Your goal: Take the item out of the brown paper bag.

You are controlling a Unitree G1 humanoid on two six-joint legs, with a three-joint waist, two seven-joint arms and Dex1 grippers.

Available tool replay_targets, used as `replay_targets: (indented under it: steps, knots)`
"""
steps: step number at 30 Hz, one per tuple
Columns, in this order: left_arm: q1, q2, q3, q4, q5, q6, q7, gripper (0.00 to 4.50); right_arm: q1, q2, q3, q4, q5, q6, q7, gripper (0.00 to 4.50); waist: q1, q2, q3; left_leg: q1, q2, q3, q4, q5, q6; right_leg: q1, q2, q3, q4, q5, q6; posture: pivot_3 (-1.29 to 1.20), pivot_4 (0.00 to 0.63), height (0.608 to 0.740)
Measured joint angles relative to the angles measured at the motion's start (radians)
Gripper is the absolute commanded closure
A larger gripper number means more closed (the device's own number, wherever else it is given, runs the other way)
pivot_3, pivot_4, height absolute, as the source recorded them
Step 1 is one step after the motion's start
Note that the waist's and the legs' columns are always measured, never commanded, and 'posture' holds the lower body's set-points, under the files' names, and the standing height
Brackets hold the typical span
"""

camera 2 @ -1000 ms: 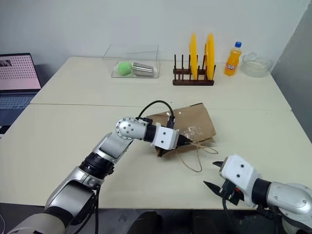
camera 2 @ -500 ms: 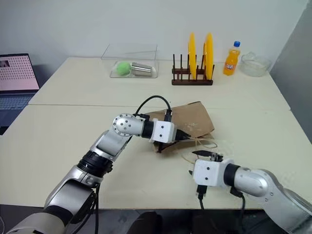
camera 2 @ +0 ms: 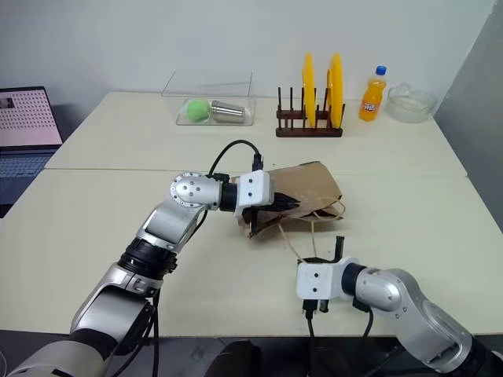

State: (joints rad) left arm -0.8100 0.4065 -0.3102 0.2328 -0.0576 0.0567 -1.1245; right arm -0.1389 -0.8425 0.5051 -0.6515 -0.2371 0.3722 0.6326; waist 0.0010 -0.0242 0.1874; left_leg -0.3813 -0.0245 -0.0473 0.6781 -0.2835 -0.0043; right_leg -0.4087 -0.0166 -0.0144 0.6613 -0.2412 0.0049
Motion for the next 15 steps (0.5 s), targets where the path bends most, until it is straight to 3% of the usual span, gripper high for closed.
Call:
replay_targets:
  steps: [5, 15]
  knots:
    - [-0.063, -0.008, 0.026, 0.017, -0.041, 0.095, 0.003, 4.5, 0.001, 0.037, 0.009, 0.001, -0.051, -0.026, 0.041, 4.48, 0.0, 0.0, 0.0, 0.0, 0.0, 0.0, 0.0, 0.0, 0.0, 0.0, 0.0, 0.0, 0.0, 0.0, 0.0, 0.0, 0.15, 0.74]
    - [-0.196, -0.004, 0.096, 0.162, -0.048, 0.054, 0.025, 4.5, 0.021, 0.057, 0.038, 0.029, -0.105, -0.057, 0.132, 4.48, -0.001, 0.0, 0.0, 0.0, 0.0, 0.0, 0.0, 0.0, 0.0, 0.0, 0.0, 0.0, 0.0, 0.0, 0.0, 0.0, 0.15, 0.74]
